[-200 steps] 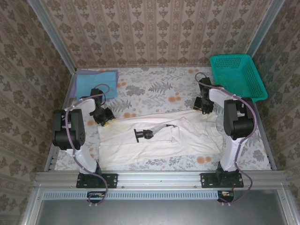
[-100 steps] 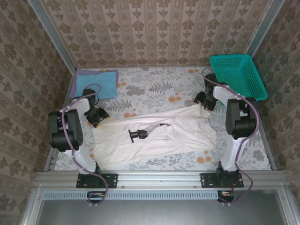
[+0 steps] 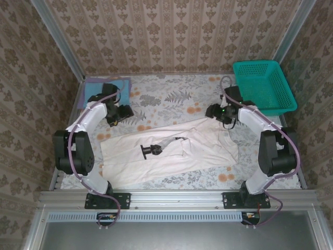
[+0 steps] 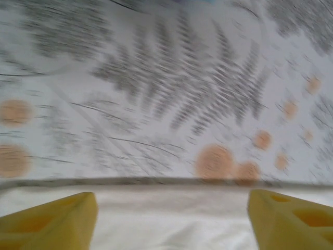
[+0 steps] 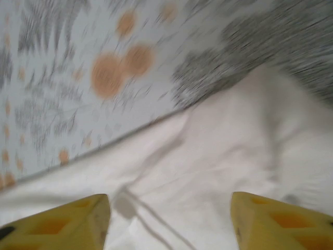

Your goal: Fold and stack the t-shirts

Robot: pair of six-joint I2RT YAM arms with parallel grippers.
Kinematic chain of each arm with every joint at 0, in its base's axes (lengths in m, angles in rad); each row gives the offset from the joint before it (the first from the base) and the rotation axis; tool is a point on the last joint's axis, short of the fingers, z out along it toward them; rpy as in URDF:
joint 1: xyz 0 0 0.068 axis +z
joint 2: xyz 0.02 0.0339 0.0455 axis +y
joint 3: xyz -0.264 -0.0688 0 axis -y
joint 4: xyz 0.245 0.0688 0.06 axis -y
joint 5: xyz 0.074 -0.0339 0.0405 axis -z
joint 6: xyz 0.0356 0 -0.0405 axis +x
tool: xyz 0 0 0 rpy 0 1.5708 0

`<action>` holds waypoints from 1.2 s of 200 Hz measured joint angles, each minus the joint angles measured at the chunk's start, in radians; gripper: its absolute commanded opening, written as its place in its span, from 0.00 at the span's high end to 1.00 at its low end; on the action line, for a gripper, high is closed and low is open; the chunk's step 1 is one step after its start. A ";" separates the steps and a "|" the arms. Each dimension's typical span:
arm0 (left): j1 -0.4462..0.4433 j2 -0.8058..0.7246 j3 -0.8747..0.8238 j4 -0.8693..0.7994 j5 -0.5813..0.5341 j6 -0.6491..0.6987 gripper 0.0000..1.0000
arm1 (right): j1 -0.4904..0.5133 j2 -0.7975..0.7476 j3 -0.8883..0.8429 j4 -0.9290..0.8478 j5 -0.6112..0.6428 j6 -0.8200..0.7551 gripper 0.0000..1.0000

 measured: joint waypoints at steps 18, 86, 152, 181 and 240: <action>-0.065 0.030 0.000 0.022 0.080 0.024 0.37 | 0.058 0.052 -0.003 0.002 -0.042 -0.012 0.56; -0.151 0.283 0.045 0.026 0.199 0.074 0.39 | 0.146 0.247 0.099 -0.032 -0.080 -0.058 0.49; -0.149 0.323 0.111 -0.006 0.198 0.108 0.39 | 0.179 0.277 0.149 -0.055 -0.080 -0.097 0.63; -0.148 0.344 0.135 -0.028 0.197 0.121 0.39 | 0.181 0.282 0.149 -0.073 -0.080 -0.112 0.78; -0.149 0.351 0.142 -0.037 0.183 0.130 0.39 | 0.206 0.236 0.149 -0.167 -0.062 -0.098 0.88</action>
